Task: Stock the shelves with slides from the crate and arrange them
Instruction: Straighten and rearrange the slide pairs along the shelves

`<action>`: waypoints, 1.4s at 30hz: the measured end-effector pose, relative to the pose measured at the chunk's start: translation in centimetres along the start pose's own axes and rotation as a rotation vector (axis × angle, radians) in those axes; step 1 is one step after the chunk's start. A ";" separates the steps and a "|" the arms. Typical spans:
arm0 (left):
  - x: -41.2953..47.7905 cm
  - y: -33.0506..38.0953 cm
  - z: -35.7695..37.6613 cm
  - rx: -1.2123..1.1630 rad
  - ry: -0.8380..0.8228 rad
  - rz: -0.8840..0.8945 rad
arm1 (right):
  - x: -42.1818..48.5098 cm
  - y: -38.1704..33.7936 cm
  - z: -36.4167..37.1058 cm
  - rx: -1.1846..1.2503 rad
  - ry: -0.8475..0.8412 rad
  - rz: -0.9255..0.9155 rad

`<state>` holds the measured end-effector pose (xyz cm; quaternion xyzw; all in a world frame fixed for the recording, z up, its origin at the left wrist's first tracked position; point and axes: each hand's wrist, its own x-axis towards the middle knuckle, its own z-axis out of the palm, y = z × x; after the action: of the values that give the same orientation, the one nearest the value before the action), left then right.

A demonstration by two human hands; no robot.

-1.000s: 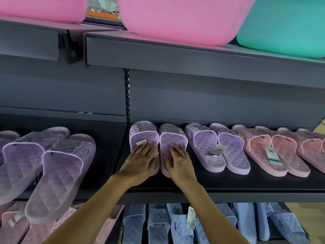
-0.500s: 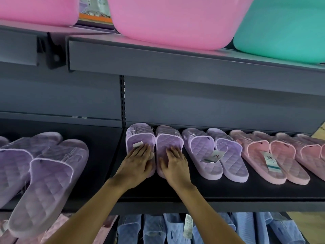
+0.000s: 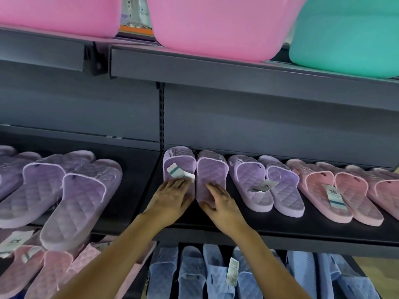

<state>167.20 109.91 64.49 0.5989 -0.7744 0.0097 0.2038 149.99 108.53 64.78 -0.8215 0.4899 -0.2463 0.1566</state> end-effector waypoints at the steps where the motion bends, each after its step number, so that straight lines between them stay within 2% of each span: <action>1: -0.5 0.0 -0.4 0.012 0.002 0.022 | -0.4 -0.1 -0.3 -0.003 0.006 -0.005; 4: -2.4 -0.6 -1.1 0.086 0.031 0.100 | -1.6 -0.7 -0.9 -0.036 0.029 -0.037; 8: -4.8 -1.3 -3.1 0.128 0.050 0.114 | -2.3 -1.9 -1.1 -0.047 0.073 -0.101; 11: -6.6 -2.7 -5.0 0.159 0.073 0.053 | -2.3 -3.1 -0.8 0.016 0.105 -0.148; 23: -15.5 -13.4 -12.0 0.141 0.151 -0.200 | 0.6 -12.6 4.9 0.065 -0.004 -0.286; 30: -18.1 -20.4 -14.3 0.037 0.180 -0.136 | 1.6 -18.6 9.0 0.080 0.039 -0.265; 33: -18.7 -22.8 -14.2 0.028 0.218 -0.048 | 1.3 -20.8 10.4 0.064 0.044 -0.233; 42: -21.0 -26.0 -13.2 -0.103 0.131 0.166 | -0.5 -24.5 14.0 0.025 0.066 -0.098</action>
<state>199.62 125.38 63.76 0.5196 -0.8058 0.0256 0.2829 175.46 120.69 65.23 -0.8341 0.4506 -0.2866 0.1385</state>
